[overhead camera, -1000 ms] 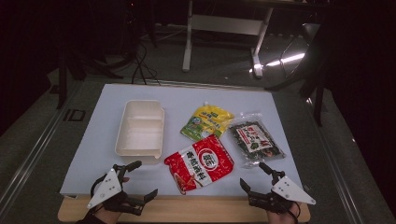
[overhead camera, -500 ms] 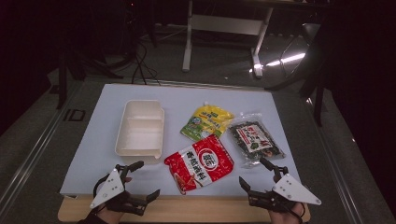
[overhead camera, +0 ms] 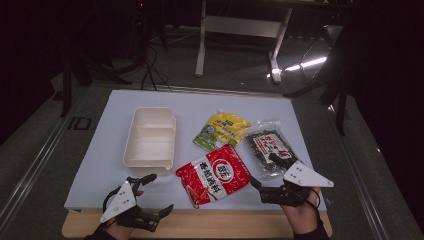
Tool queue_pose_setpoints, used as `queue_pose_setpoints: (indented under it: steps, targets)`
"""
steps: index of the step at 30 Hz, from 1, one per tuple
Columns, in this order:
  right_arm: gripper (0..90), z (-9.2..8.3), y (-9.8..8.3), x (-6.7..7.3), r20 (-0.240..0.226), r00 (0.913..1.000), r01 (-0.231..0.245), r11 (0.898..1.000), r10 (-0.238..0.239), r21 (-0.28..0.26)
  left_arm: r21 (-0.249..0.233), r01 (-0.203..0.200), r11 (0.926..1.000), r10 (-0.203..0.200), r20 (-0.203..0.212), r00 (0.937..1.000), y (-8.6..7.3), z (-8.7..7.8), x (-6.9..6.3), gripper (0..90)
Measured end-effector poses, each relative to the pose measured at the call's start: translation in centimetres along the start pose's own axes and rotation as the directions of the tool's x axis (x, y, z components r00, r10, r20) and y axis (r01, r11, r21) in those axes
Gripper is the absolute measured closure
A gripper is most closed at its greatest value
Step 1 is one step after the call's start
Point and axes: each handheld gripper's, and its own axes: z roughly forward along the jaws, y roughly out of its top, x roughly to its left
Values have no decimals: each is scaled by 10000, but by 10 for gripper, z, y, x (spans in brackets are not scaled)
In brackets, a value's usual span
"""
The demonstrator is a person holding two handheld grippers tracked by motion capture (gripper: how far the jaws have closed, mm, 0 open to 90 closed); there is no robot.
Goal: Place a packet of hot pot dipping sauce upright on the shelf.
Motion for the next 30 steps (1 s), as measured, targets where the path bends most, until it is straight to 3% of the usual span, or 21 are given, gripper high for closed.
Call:
queue_pose_setpoints:
  steps: [4,5,8,13,18,22,30]
  targets:
    - [104,14,0,-2,175,9998,-84,9999,83,95,30,-7,10000,7,4,10000,0,0,0,13]
    - [104,17,-1,-3,-42,9998,-189,9997,189,134,41,2,10000,-3,17,10000,0,1,0,13]
    - [107,26,-3,-8,-20,9992,-401,9986,402,337,107,-61,9999,60,48,10000,0,1,-1,13]
    - [137,40,-12,-17,239,9966,-808,9929,790,874,127,23,9999,-24,106,9999,-1,2,0,13]
    - [184,52,-25,-22,41,9917,-1280,9841,1285,1227,170,-17,9999,15,115,9999,-2,2,0,13]
    - [215,63,-36,-26,72,9880,-1534,9748,1543,1622,203,-57,9998,54,134,9999,-2,3,-1,13]
    - [278,82,-61,-30,56,9710,-2335,9433,2389,2361,339,-74,9994,67,210,9998,-3,4,-1,13]
